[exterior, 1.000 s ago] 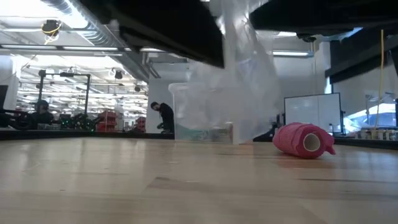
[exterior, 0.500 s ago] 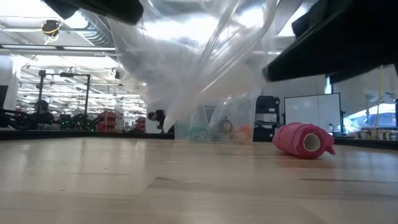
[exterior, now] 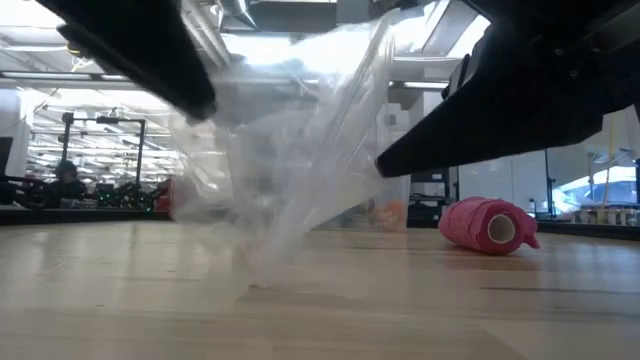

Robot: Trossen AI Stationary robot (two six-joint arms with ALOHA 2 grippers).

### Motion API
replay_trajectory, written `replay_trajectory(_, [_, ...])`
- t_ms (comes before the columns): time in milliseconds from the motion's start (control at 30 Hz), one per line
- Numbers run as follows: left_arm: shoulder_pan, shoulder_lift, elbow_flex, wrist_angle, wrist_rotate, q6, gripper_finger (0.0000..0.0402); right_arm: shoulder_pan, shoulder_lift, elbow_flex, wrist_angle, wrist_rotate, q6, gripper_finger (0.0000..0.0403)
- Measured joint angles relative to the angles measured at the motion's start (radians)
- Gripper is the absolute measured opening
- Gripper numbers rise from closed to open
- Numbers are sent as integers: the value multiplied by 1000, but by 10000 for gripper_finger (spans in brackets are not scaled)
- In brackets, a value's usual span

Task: Roll bandage
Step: Open the transparent zip bag

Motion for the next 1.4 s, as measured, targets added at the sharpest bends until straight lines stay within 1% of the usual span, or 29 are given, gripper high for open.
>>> replay_trajectory(67, [16,-13,0,-31,67,-40,96,-3,0,0,0,1,21,1])
replay_trajectory(133, [17,-27,0,-24,69,-51,114,-7,0,0,0,0,55,1])
replay_trajectory(200, [1,-33,0,56,-7,-28,125,-7,0,0,-3,7,74,1])
replay_trajectory(333, [-21,-22,0,269,-133,97,127,-7,0,0,-2,47,77,1])
replay_trajectory(400, [-22,0,2,367,-147,178,124,-14,0,0,-2,57,77,1])
replay_trajectory(433, [-22,7,1,372,-145,205,122,-18,0,0,-4,58,77,1])
replay_trajectory(500, [-28,9,-1,322,-157,199,117,-23,0,0,-3,61,77,1])
replay_trajectory(533, [-31,9,-2,314,-189,179,114,-27,0,0,1,63,77,1])
replay_trajectory(567, [-32,9,-2,315,-219,170,112,-27,0,0,3,63,77,1])
replay_trajectory(700, [-15,36,1,326,-246,127,103,-39,1,0,11,63,77,1])
replay_trajectory(800, [2,74,-2,315,-252,119,98,-40,1,0,9,71,80,1])
replay_trajectory(900, [16,85,0,297,-257,103,96,-40,1,0,10,72,80,1])
replay_trajectory(1033, [28,86,0,150,-256,20,96,-40,1,0,10,72,83,1])
replay_trajectory(1100, [31,83,0,111,-259,-16,95,-39,1,0,10,71,87,1])
replay_trajectory(1400, [56,81,0,109,-266,-19,95,-37,1,0,24,71,88,1])
